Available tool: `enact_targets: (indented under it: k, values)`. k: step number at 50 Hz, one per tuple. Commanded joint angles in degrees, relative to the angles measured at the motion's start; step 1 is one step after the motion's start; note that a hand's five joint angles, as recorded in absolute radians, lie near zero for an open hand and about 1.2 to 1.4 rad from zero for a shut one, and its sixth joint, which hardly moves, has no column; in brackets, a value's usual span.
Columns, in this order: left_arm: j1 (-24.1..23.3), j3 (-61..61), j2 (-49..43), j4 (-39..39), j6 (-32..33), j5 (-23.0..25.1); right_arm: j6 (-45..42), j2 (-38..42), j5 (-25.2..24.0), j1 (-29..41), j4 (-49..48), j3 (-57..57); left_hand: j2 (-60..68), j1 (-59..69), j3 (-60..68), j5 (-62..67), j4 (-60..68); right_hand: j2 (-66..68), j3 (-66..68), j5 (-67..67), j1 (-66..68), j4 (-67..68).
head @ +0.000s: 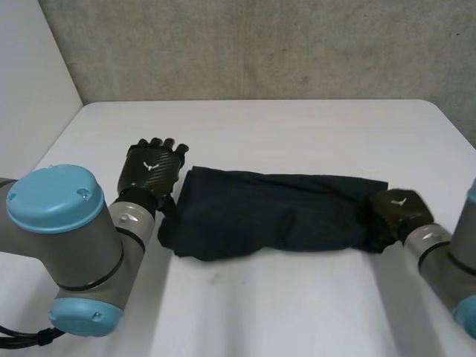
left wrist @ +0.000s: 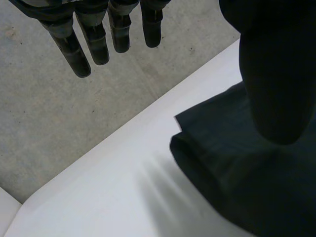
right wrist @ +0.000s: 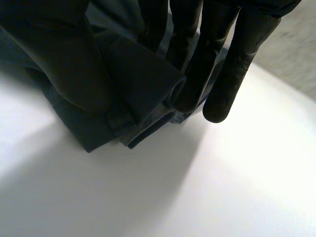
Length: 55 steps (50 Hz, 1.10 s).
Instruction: Fold the shorts.
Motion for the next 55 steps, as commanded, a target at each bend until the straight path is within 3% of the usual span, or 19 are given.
enact_targets:
  k: [1,6,9,10,17,22,28,29,30,31,34,37,41,45,48,55]
  values:
    - [0.13,-0.3,0.85,-0.1,-0.01,-0.06,-13.94,-5.71,0.28,-5.42,0.84,-0.54,-1.67,-0.96,-2.41,-2.71,-1.76,13.92,12.7,18.89,30.22,11.76]
    - [0.4,-0.39,1.56,-0.1,-0.01,-0.06,-32.9,-6.33,0.54,-7.28,0.32,-3.52,-1.67,-0.96,-2.41,-2.71,-1.76,13.92,12.7,18.89,30.22,11.76]
    - [0.66,-0.39,1.64,-0.19,-0.01,0.03,-37.33,-6.33,0.46,-3.87,0.32,-5.2,-1.67,-0.96,-2.41,-2.71,-1.76,13.92,12.7,18.89,30.22,11.76]
    - [0.66,-0.39,1.64,-0.11,-0.01,-0.05,-39.0,-6.15,0.19,0.67,0.32,-6.68,-1.67,-0.96,-2.41,-2.71,-1.76,13.92,12.7,18.89,30.22,11.76]
    - [0.84,-0.48,1.82,-0.1,-0.01,-0.06,-39.54,-3.78,-3.49,16.09,-0.38,-10.65,-1.67,-0.96,-2.41,-2.71,-1.76,13.92,12.7,18.89,30.22,11.76]
    - [1.19,-0.56,2.52,-0.02,-0.01,-0.06,-39.9,-0.27,-14.19,26.45,-1.09,-10.04,-1.67,-0.96,-2.41,-2.71,-1.76,13.92,12.7,18.89,30.22,11.76]
    - [1.19,-0.48,2.7,-0.02,-0.01,-0.14,-38.49,2.2,-18.18,28.49,0.14,-8.28,-1.67,-0.96,-2.41,-2.71,-1.76,13.92,12.7,18.89,30.22,11.76]
    - [1.19,-0.39,2.79,-0.02,-0.01,-0.23,-37.79,2.02,-18.18,28.49,0.23,-8.11,-1.67,-0.96,-2.41,-2.71,-1.76,7.32,6.1,12.29,23.61,5.16]
    - [1.19,-0.21,2.96,-0.02,-0.01,-0.23,-35.43,1.59,-18.44,28.58,0.23,-7.84,-1.67,-0.96,-2.41,-2.71,-1.76,-17.06,-18.28,-12.09,-0.76,-19.22]
    - [1.19,0.22,3.4,-0.1,-0.01,-0.32,-33.58,1.32,-18.53,28.58,0.23,-7.67,-1.67,-0.96,-2.41,-2.71,-1.76,-30.46,-31.68,-25.49,-14.16,-32.62]
    - [1.28,0.75,4.02,-0.1,-0.1,-0.23,-22.46,-2.61,-18.97,26.22,0.14,-7.93,-1.67,-0.96,-2.41,-2.71,-1.76,-56.08,-57.3,-51.11,-39.78,-58.24]
    - [0.84,2.68,4.55,-0.1,-0.28,-0.23,-12.15,-6.4,-18.79,21.74,-0.21,-8.28,-1.67,-0.96,-2.41,-2.71,-1.76,-56.08,-57.3,-51.11,-39.78,-58.24]
    - [-0.92,6.81,4.55,-0.89,-1.07,-0.32,8.21,-11.33,-17.92,15.32,0.05,-10.47,-1.67,-0.96,-2.41,-2.71,-1.76,-56.08,-57.3,-51.11,-39.78,-58.24]
    - [-4.25,11.29,3.41,-3.26,-3.17,-0.23,18.44,-11.69,-17.48,12.59,3.02,-13.54,-1.63,-0.91,-2.37,-2.67,-1.71,-56.08,-57.3,-51.11,-39.78,-58.24]
    - [-6.89,15.69,0.16,-6.43,-4.93,-0.06,19.35,-10.38,-17.12,11.62,6.54,-15.57,-1.63,-0.91,-2.37,-2.66,-1.71,-56.08,-57.3,-51.11,-39.78,-58.24]
    - [-10.5,27.99,-11.35,-15.04,-7.13,-0.14,16.27,1.83,-14.23,11.62,19.81,-26.64,-0.28,0.43,-1.03,-1.32,-0.37,-56.08,-57.3,-51.11,-39.78,-58.24]
